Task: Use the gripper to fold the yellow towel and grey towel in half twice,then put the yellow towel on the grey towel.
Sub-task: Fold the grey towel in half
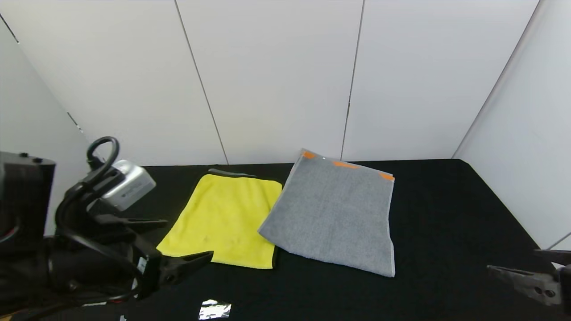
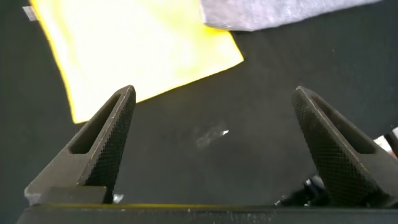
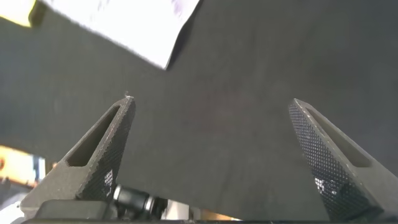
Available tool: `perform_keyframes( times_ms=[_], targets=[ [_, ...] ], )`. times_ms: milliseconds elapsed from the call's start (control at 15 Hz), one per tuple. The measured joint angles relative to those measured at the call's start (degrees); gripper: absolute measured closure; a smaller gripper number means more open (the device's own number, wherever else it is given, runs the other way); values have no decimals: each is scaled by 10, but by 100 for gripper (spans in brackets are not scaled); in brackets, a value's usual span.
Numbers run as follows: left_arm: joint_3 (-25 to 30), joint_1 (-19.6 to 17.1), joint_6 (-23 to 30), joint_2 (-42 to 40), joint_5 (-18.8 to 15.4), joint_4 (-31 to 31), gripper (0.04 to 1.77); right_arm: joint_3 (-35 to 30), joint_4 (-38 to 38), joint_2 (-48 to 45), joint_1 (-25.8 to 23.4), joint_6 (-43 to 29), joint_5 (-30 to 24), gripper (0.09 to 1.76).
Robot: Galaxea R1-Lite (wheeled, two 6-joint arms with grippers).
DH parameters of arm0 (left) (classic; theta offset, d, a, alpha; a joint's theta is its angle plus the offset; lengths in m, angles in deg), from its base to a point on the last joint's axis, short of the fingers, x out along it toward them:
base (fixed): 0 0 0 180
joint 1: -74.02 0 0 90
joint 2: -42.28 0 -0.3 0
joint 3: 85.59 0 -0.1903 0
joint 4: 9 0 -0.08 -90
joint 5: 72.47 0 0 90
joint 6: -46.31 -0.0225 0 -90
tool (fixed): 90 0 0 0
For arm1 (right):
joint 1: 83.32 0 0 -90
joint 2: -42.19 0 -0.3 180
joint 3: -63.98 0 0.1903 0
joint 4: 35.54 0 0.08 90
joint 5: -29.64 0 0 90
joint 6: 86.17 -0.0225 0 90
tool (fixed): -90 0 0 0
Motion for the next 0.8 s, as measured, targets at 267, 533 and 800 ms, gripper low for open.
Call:
perform_keyframes(
  times_ms=[267, 533, 800],
  targets=[
    [-50, 32, -3, 98, 6, 1, 5, 6, 4, 71, 29, 0, 1, 9],
    [-103, 47, -4, 186, 12, 3, 5, 15, 4, 124, 56, -1, 2, 9],
    [-161, 57, -4, 261, 22, 39, 5, 33, 4, 168, 87, -2, 5, 9]
  ],
)
